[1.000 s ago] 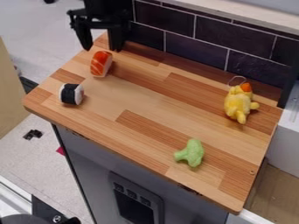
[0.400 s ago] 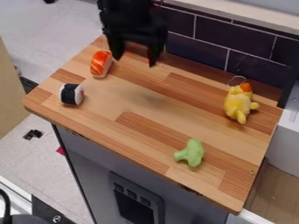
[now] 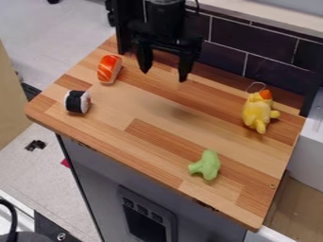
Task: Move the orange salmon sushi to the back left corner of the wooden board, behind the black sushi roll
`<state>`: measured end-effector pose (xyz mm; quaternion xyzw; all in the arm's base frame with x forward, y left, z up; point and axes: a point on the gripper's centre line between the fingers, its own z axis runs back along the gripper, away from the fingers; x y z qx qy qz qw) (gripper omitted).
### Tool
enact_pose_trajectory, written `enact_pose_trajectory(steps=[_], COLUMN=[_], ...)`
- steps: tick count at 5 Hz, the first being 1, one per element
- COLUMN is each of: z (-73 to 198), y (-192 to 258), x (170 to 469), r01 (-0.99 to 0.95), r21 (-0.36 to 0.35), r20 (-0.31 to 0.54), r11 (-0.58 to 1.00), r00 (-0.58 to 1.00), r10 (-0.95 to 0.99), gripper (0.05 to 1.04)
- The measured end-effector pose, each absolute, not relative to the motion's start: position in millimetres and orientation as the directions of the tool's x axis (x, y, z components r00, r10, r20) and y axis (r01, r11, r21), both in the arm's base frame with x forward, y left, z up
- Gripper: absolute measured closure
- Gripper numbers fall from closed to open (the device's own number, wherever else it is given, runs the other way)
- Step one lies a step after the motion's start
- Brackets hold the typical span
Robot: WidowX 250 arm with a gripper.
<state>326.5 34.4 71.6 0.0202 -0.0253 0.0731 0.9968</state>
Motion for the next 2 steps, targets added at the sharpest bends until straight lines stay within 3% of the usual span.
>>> enact_pose_trajectory(steps=[2], z=[71.6], y=[32.9], x=[326.9], r01=[-0.132], r21=[0.037], r20=[0.054], r11=[0.991], r00=[0.99], r10=[0.129], gripper=[0.083])
